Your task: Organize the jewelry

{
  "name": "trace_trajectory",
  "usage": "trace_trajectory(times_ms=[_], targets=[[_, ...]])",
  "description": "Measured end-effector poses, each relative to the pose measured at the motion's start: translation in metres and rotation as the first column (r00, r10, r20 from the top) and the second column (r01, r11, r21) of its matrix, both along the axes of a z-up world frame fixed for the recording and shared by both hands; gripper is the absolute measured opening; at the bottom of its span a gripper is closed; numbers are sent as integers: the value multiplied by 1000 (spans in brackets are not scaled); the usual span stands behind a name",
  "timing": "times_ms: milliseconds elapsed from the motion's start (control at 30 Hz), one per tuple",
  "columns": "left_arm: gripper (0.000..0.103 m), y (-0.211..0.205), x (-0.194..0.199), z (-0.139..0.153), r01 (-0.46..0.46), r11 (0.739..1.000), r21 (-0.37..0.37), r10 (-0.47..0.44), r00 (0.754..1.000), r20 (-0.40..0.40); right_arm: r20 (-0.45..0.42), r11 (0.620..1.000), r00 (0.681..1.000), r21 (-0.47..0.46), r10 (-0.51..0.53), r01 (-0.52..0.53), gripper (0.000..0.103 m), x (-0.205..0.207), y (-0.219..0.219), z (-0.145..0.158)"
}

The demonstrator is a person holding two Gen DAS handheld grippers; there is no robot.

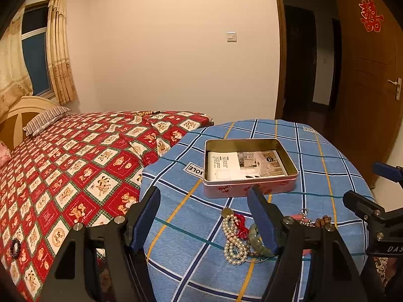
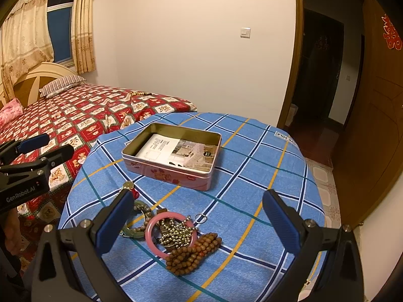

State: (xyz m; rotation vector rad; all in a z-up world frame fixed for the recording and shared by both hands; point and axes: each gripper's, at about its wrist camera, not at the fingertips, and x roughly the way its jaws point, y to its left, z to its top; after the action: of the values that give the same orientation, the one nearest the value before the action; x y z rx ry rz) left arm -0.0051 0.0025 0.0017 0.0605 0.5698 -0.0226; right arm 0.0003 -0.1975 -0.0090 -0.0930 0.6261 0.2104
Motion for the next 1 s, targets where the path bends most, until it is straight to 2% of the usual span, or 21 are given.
trace_trajectory(times_ms=[1000], targets=[[72,2,8,-3,-8,1000,2,8,1000,-11,-6,1000,1000,-5,5,-5,103,1,3,-2]])
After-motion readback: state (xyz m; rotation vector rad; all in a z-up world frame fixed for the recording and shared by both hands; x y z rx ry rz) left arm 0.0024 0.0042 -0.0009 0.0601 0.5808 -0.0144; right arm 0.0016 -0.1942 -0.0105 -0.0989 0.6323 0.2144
